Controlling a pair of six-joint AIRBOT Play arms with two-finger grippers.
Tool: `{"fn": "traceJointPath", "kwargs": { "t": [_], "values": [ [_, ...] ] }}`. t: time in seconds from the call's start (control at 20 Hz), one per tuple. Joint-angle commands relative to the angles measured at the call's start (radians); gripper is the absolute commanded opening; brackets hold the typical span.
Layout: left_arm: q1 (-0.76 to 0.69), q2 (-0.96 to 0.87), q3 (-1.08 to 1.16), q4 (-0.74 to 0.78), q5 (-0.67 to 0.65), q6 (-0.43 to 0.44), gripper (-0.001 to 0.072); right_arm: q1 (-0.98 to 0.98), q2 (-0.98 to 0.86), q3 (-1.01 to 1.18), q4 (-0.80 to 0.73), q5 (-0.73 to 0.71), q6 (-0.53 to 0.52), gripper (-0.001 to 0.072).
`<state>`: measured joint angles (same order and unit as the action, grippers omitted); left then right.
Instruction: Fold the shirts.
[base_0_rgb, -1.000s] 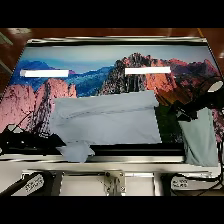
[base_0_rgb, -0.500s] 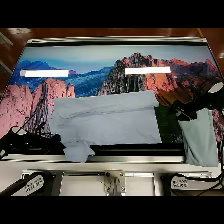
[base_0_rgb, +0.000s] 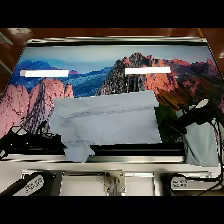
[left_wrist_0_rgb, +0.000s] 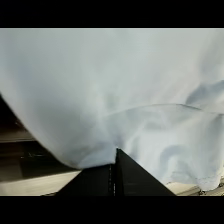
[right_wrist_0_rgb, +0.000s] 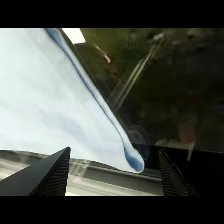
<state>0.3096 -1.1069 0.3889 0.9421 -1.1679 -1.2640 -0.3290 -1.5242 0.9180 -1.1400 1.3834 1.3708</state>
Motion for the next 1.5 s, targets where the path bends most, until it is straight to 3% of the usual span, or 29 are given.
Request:
{"fn": "traceJointPath", "kwargs": {
  "t": [0.0,0.1,0.15,0.2,0.25,0.3,0.4,0.6,0.95,1.1,1.15,1.2,1.25,1.3,1.45],
  "values": [
    [0.000,0.019,0.001,0.000,-0.002,0.024,0.0038,0.043,0.001,-0.080,0.024,-0.053,0.008,0.0673],
    [0.000,0.028,0.002,-0.001,0.013,0.023,0.0038,0.091,0.000,-0.097,0.058,-0.088,0.019,0.0667],
    [0.000,0.029,0.008,-0.001,0.018,0.023,0.0038,0.124,0.000,-0.097,0.061,-0.102,0.025,0.0625],
    [0.000,0.030,0.022,0.000,0.024,0.023,0.0038,0.153,0.000,-0.096,0.061,-0.113,0.024,0.0412],
    [0.000,0.030,0.041,0.000,0.026,0.036,0.0038,0.173,0.001,-0.089,0.060,-0.129,0.024,0.0102],
    [0.000,0.030,0.071,0.000,0.023,0.080,0.0038,0.183,0.003,-0.071,0.063,-0.149,0.024,0.0060],
    [0.000,0.030,0.165,0.000,0.017,0.112,0.0038,0.187,0.024,-0.007,0.104,-0.182,-0.010,0.0061],
    [-0.001,-0.040,0.398,0.006,0.084,0.013,0.0036,0.201,0.023,0.190,0.089,-0.335,0.084,0.0059],
    [-0.031,-0.455,0.838,-0.090,0.078,0.002,0.0038,0.227,-0.153,0.436,0.063,-0.517,0.189,0.0059],
    [-0.056,-0.584,0.959,-0.136,0.076,0.002,0.0039,0.227,-0.237,0.469,0.098,-0.539,0.188,0.0067],
    [-0.064,-0.615,0.983,-0.138,0.074,0.002,0.0053,0.227,-0.251,0.469,0.105,-0.558,0.183,0.0190],
    [-0.068,-0.637,1.003,-0.139,0.058,0.003,0.0198,0.226,-0.256,0.468,0.105,-0.578,0.166,0.0555],
    [-0.066,-0.648,1.016,-0.138,0.038,0.003,0.0414,0.223,-0.252,0.472,0.098,-0.582,0.122,0.0691],
    [-0.060,-0.649,1.022,-0.135,0.029,0.004,0.0522,0.217,-0.249,0.481,0.072,-0.575,0.114,0.0691],
    [-0.029,-0.642,1.040,-0.136,-0.030,0.003,0.0534,0.184,-0.258,0.489,0.038,-0.565,0.183,0.0687]
  ]
}}
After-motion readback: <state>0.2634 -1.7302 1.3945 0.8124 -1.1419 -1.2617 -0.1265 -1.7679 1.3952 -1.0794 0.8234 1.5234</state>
